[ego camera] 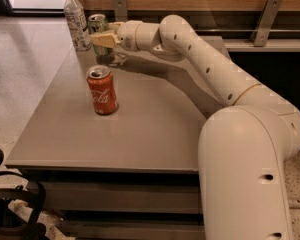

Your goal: Move green can near blue plastic bottle

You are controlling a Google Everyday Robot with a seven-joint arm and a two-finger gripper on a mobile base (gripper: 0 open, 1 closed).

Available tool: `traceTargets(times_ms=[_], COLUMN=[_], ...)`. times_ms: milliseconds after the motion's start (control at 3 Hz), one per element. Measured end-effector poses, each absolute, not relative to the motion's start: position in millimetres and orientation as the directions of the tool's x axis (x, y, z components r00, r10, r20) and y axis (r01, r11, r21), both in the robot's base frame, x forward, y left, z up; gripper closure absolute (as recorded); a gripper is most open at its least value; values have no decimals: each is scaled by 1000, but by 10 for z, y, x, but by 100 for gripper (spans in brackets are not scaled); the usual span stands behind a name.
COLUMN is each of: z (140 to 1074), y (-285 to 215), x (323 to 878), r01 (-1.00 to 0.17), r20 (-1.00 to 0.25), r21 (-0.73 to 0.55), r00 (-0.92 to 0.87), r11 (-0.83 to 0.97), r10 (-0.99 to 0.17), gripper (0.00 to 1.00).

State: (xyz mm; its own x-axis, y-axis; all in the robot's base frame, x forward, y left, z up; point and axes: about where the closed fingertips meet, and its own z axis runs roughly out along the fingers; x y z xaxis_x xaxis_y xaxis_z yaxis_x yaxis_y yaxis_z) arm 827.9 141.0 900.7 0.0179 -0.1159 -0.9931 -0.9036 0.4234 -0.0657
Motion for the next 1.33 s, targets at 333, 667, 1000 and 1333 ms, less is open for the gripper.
traceTargets(times_ms=[333,667,1000,1333], z=[8835,8712,8635,8645], y=[1399,1366,1328,1327], x=[8349,8392,8391,8391], r01=[-897,-888,-873,-871], r20=[-993,-993,-994,-994], r21=[-39,-27,-46,-48], r00=[-15,-27,-11,-9], r11=[440,458,486,488], r10=[-118,-112,-113,-113], gripper=[100,100,100,83])
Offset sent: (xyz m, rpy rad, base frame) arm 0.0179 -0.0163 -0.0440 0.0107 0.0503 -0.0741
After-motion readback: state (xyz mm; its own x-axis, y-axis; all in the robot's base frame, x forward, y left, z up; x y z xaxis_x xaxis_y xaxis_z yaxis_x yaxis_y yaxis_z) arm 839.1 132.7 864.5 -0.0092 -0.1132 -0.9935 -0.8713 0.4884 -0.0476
